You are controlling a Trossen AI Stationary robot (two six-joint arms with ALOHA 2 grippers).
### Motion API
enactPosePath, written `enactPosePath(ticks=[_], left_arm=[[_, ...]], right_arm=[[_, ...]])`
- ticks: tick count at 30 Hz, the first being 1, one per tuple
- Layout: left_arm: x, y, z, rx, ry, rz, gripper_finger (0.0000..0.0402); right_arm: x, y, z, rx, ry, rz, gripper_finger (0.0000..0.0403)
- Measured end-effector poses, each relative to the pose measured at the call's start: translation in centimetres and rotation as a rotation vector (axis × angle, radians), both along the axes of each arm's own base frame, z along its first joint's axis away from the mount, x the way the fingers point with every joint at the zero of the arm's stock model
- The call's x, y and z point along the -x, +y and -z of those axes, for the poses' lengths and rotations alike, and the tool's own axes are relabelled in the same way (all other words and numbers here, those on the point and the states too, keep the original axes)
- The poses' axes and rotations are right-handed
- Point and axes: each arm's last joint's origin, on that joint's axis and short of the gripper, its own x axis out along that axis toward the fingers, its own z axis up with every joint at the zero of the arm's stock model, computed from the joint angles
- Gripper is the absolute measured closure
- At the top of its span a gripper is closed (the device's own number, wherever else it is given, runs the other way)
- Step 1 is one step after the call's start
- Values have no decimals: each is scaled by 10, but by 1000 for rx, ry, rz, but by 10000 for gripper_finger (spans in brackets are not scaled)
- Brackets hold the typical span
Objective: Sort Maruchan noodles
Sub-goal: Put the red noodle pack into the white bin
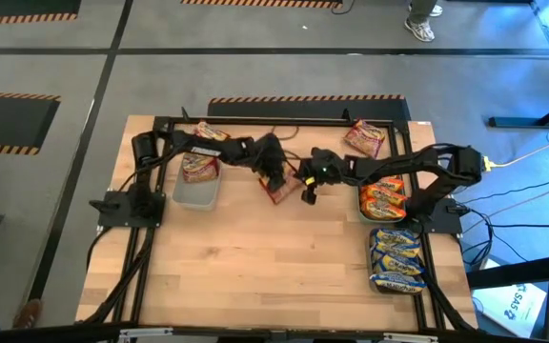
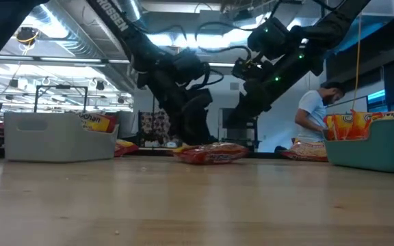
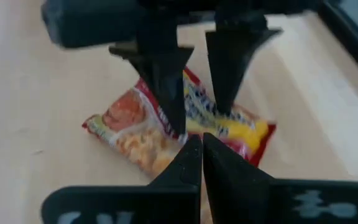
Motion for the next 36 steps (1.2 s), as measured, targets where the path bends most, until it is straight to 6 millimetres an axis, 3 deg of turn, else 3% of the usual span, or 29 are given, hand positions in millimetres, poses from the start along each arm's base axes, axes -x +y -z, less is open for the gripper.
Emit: enactPosePath(ticks=[7,14,17,25,36], left_arm=[[6,-28,-29,-27,26,40,166],[25,-31,-60,-140,81,-26,166],[26,-28,-61,-145,86,-39,166],[27,-18,-46,-128,138,-61,166],[29,-13,-46,-39,114,-26,166]], right_arm=[[-6,26,1,-13,-5,-49,402],[-16,49,13,-38,-66,-106,402],[-23,59,24,-36,-92,-140,402],[-30,58,54,-30,-47,-122,402],[-30,73,60,55,-19,-121,402]])
